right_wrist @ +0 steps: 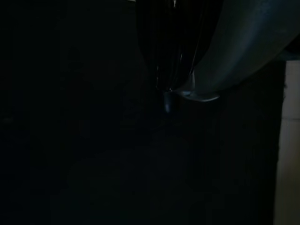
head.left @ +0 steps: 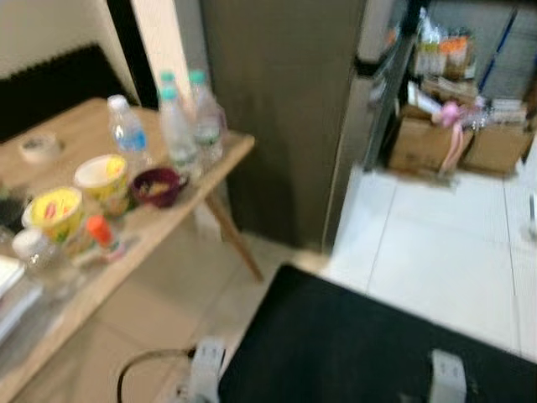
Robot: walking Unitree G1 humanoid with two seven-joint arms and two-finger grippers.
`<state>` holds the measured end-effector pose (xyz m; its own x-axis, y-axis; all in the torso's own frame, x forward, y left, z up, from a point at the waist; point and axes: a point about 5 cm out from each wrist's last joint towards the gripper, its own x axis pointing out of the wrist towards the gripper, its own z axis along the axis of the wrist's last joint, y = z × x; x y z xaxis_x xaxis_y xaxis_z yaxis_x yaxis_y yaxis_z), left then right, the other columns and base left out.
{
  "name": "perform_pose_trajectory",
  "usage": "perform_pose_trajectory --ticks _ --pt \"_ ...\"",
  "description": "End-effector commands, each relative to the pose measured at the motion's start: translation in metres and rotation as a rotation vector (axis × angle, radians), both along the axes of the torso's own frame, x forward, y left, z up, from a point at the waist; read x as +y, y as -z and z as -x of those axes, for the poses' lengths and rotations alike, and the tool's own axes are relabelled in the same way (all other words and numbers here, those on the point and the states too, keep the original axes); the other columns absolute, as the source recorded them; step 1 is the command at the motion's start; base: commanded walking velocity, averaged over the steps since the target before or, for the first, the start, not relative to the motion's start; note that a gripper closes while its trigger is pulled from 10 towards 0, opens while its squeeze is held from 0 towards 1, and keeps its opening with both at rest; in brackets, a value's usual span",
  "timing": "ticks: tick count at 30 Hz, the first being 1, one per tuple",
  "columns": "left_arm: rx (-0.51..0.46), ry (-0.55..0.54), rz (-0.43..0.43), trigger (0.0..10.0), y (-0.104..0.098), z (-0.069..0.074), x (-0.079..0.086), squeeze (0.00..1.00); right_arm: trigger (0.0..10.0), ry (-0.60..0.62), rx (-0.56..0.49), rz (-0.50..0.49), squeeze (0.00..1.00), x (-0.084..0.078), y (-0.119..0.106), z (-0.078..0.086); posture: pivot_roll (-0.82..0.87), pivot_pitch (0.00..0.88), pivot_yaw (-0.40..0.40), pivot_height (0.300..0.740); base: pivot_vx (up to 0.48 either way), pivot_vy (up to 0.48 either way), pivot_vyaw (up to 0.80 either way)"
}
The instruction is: Restocking fridge
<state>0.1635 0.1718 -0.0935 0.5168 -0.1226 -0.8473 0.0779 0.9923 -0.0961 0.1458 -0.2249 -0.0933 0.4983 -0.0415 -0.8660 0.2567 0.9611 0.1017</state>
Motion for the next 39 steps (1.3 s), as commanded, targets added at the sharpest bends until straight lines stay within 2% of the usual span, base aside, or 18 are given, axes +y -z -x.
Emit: perform_pose_trajectory --ticks 1,39 --pt "0.023 -0.002 -0.004 10.0 0.0024 0.0054 0.0007 0.0 10.0 -0.028 -0.003 -0.012 0.0 0.0036 -0.0002 -0.0022 -0.01 0.0 -0.023 0.74 0.0 0.0 0.78" --pt "0.018 -0.027 -0.004 10.0 0.0023 0.0048 -0.0001 0.0 10.0 -0.059 -0.003 -0.039 0.0 0.0084 0.0007 -0.0016 -0.01 0.006 -0.026 0.74 0.0 0.0 0.78"
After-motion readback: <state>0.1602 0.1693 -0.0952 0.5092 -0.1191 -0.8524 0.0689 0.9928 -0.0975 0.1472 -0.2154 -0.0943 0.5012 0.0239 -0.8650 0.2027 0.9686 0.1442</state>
